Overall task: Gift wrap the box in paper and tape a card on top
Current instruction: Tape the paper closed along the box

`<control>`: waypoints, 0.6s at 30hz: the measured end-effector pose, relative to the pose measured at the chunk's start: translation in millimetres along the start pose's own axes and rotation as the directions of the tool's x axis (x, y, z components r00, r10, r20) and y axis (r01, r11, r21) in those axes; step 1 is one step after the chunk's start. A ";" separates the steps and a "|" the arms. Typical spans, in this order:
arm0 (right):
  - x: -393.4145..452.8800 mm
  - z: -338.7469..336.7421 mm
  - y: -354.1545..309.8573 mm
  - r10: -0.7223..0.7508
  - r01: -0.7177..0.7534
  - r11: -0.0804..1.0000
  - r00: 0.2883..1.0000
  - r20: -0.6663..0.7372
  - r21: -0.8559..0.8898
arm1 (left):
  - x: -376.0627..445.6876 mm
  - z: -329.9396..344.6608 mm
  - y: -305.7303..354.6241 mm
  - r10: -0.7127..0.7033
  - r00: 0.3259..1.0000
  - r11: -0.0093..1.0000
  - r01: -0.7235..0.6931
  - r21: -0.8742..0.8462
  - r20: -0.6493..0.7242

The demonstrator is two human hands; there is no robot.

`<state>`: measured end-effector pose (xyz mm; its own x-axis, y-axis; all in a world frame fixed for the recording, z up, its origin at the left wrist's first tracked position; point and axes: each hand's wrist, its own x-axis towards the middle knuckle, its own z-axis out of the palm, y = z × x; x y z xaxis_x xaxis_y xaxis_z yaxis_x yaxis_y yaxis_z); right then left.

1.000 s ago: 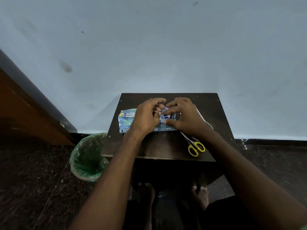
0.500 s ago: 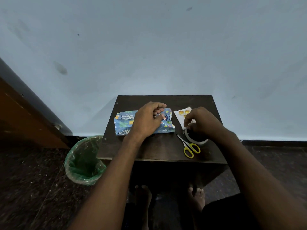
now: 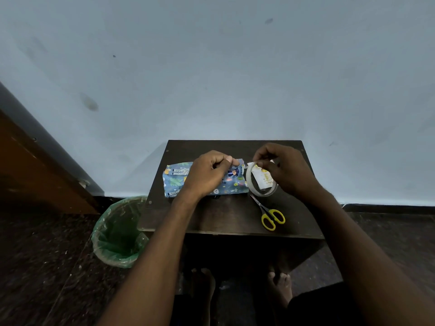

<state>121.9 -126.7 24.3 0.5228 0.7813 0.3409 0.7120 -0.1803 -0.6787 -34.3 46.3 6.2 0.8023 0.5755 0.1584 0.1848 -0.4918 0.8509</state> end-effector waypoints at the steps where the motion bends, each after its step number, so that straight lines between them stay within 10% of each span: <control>1: 0.6 1.8 -3.3 -0.005 0.006 1.000 1.000 -0.029 0.018 | 0.0 -1.0 0.7 -0.015 1.000 1.000 0.015 -0.025 0.008; 18: -1.0 22.4 -26.6 -0.110 0.113 0.993 0.987 -0.119 0.018 | -0.3 -7.4 13.8 -0.198 0.980 0.902 0.193 -0.385 0.027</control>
<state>92.0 -109.3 27.4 0.4931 0.7197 0.4888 0.7579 -0.0796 -0.6475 -36.2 44.2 21.6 0.7646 0.6440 -0.0267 0.1029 -0.0810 0.9914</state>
